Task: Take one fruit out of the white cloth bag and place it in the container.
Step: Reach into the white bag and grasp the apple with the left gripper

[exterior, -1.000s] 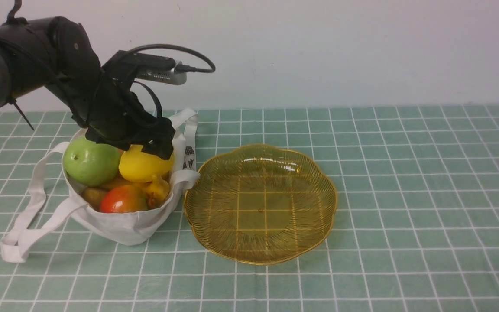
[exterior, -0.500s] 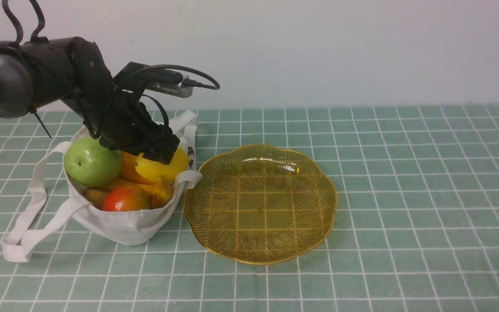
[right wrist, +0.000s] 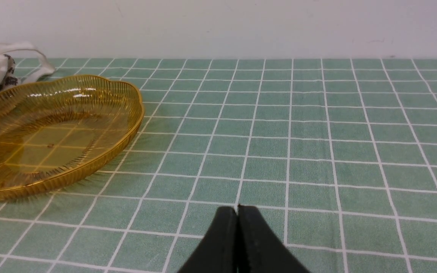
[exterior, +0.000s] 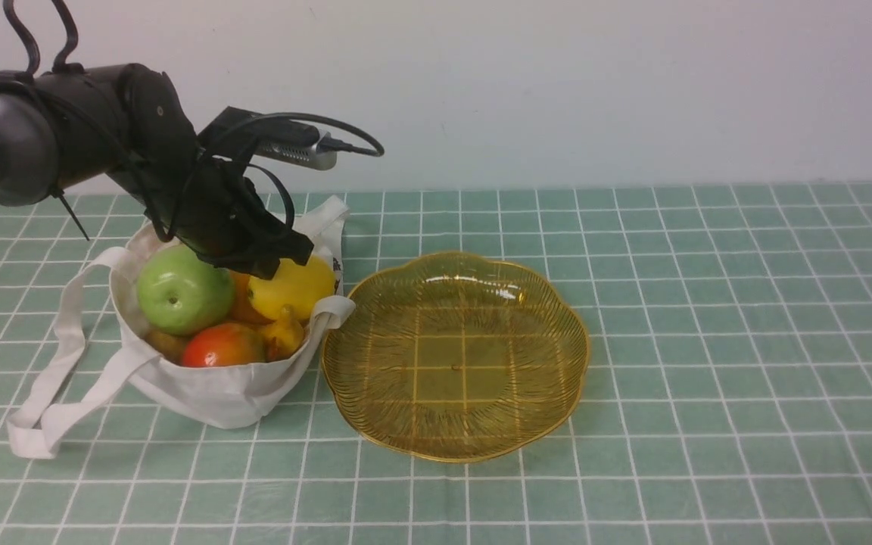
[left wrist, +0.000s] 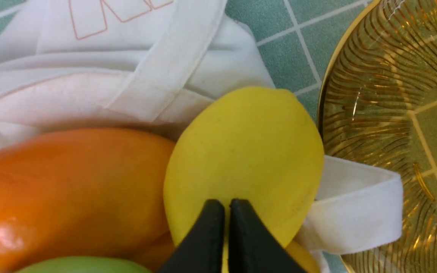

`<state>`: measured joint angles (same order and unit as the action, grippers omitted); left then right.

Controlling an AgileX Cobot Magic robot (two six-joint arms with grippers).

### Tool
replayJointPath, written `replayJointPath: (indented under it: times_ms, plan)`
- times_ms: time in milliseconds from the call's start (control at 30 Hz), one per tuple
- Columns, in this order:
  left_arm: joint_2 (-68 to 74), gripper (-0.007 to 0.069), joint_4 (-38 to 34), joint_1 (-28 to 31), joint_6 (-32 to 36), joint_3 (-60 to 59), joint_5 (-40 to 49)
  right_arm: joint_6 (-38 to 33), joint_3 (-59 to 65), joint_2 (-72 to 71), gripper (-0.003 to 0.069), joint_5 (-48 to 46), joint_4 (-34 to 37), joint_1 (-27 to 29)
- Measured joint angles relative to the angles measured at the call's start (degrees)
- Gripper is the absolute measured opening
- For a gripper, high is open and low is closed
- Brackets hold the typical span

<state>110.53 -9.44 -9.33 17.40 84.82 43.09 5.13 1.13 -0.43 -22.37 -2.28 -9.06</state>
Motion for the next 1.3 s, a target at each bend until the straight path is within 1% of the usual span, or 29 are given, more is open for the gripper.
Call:
replayJointPath:
  times_ms: [267,433,500,533,633,700,833,933,967,1067,1300]
  plan:
    - [-2.4,-0.0007,0.0,0.0,-0.1,0.0,0.4,0.0,0.0,0.0,-0.0015,0.0,0.0,0.0]
    - [-6.9,0.0001,0.0,0.0,-0.7,0.0,0.5,0.0,0.0,0.0,-0.0015,0.0,0.0,0.0]
    - [-10.0,0.0043,0.4,0.0,-3.4,0.0,0.9,0.0,0.0,0.0,-0.0015,0.0,0.0,0.0]
    - [-10.4,0.0051,0.6,0.0,-4.0,0.0,1.0,0.0,0.0,0.0,-0.0015,0.0,0.0,0.0]
    - [-13.3,0.0163,5.4,0.0,-11.2,0.1,3.5,0.0,0.0,0.0,-0.0015,0.0,0.0,0.0]
    - [-13.8,0.0213,8.8,0.0,-14.4,0.1,4.9,0.0,0.0,0.0,-0.0015,0.0,0.0,0.0]
    - [-13.5,0.0417,19.3,0.0,-28.2,0.1,9.8,0.0,0.0,0.0,-0.0015,0.0,0.0,0.0]
    - [-12.4,0.0566,23.5,0.0,-34.7,0.1,10.7,0.0,0.0,0.0,-0.0015,0.0,0.0,0.0]
    - [-12.3,0.0584,23.7,0.0,-35.3,0.1,10.7,0.0,0.0,0.0,-0.0015,0.0,0.0,0.0]
    - [-11.1,0.0673,23.8,0.0,-37.7,0.1,10.7,0.0,0.0,0.0,-0.0015,0.0,0.0,0.0]
    - [-8.0,0.0683,22.8,0.0,-38.5,0.1,10.6,0.0,0.0,0.0,-0.0015,0.0,0.0,0.0]
